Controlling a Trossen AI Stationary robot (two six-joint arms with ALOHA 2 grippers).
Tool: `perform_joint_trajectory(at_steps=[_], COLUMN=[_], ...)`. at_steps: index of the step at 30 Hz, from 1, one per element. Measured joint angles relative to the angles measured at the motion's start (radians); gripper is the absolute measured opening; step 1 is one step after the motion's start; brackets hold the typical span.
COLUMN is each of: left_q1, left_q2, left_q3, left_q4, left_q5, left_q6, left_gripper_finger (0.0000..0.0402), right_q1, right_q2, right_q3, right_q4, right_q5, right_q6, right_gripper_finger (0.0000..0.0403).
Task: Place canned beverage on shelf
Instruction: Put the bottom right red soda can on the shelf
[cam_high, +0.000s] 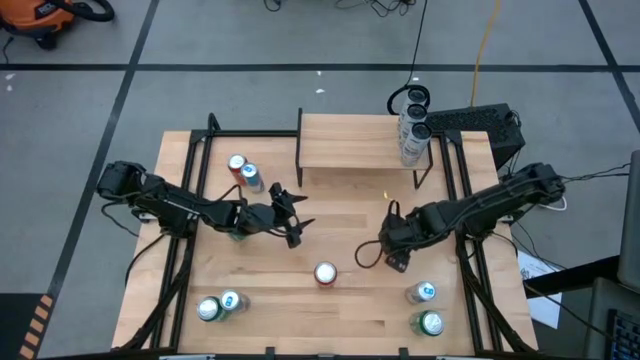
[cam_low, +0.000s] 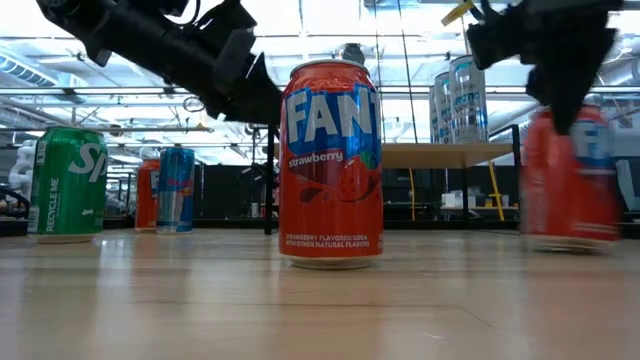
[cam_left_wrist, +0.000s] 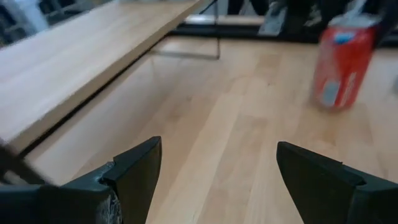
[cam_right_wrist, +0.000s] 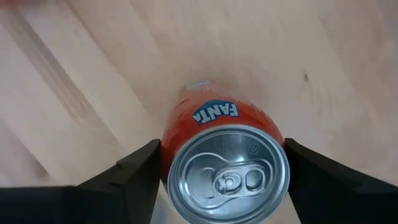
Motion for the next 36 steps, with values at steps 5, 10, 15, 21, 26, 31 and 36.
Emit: perform_joint_trajectory(at_steps=[5,10,15,21,26,31,36], left_q1=[0.000,0.004,0.013,0.024,0.037,0.041,0.051], left_q2=[0.048,0.162,0.256,0.302,0.310,0.310,0.310], left_q3=[0.001,0.035,0.094,0.164,0.182,0.182,0.182], left_q4=[0.162,0.214,0.216,0.208,0.206,0.215,0.222], left_q5=[0.157,0.169,0.168,0.156,0.152,0.147,0.149], left_q6=[0.080,0.138,0.184,0.189,0.179,0.183,0.179], left_gripper_finger=[0.0314,0.0314,0.0314,0.0314,0.0314,0.0314,0.0314], right_q1=[-0.072,-0.139,-0.185,-0.208,-0.208,-0.208,-0.208], right_q2=[-0.013,-0.013,-0.012,-0.013,-0.013,-0.012,-0.012], right_q3=[0.000,0.000,0.000,0.000,0.000,0.000,0.000], right_q4=[0.179,0.365,0.490,0.563,0.610,0.653,0.675], right_q5=[0.114,0.131,0.141,0.144,0.142,0.155,0.194], right_q6=[-0.074,-0.171,-0.225,-0.262,-0.284,-0.290,-0.290], right_gripper_finger=[0.0270,0.0270,0.0272,0.0271,0.0273,0.0273,0.0273])
